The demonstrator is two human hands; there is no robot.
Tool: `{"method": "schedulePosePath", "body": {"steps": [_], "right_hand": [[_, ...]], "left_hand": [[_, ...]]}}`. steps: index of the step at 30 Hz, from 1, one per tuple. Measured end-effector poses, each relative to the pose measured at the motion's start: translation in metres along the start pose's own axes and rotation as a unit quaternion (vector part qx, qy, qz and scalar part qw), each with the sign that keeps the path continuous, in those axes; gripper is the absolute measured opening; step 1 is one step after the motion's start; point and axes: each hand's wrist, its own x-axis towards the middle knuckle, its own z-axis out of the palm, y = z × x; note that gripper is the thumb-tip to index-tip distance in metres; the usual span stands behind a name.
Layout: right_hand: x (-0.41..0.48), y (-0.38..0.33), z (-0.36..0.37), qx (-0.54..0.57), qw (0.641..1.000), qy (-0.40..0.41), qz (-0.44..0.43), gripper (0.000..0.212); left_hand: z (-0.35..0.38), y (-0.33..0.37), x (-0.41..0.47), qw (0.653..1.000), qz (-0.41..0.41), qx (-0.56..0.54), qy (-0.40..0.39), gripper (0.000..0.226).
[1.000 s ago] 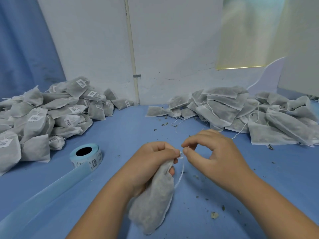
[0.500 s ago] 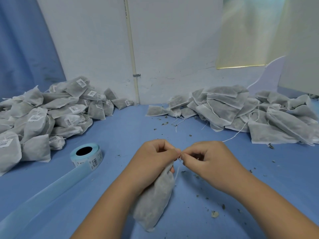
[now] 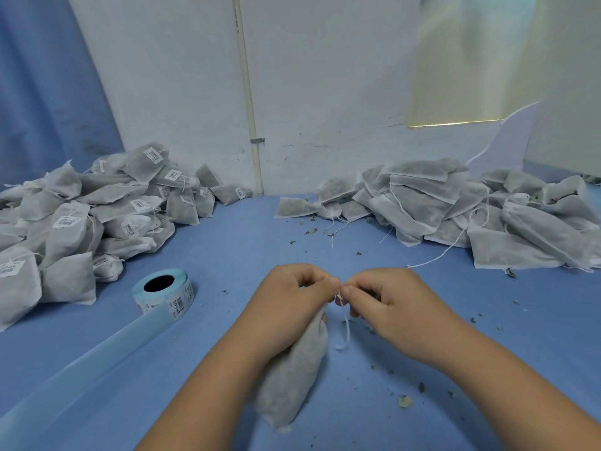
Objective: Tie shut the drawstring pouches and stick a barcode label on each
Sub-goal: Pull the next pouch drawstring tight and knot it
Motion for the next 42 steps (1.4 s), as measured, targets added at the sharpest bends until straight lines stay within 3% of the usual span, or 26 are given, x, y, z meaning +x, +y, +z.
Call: {"method": "schedulePosePath", "body": {"steps": [3, 10, 20, 27, 34, 39, 42], "right_hand": [[0.0, 0.0, 0.0, -0.035, 0.999, 0.01, -0.023, 0.026], [-0.001, -0.002, 0.0, -0.01, 0.999, 0.023, -0.045, 0.024], [0.0, -0.007, 0.003, -0.017, 0.989, 0.12, -0.086, 0.011], [-0.002, -0.008, 0.003, -0.017, 0.99, 0.11, -0.092, 0.012], [0.0, -0.003, 0.003, 0.014, 0.997, 0.068, -0.032, 0.02], [-0.001, 0.001, 0.0, -0.032, 0.999, 0.016, -0.024, 0.019], [0.0, 0.001, -0.004, 0.04, 0.999, 0.016, 0.009, 0.021]], "left_hand": [[-0.001, -0.001, 0.0, 0.999, -0.039, -0.015, -0.024, 0.033], [-0.005, -0.002, 0.0, 0.96, -0.129, -0.21, -0.135, 0.037], [-0.004, -0.006, 0.004, 0.948, -0.13, -0.264, -0.123, 0.021], [-0.003, -0.009, 0.005, 0.965, -0.107, -0.224, -0.09, 0.029], [-0.002, -0.012, 0.006, 0.975, -0.099, -0.184, -0.079, 0.026], [-0.003, -0.012, 0.004, 0.993, -0.054, -0.074, -0.073, 0.027], [-0.005, -0.011, 0.003, 0.997, -0.031, -0.045, -0.054, 0.027]]}}
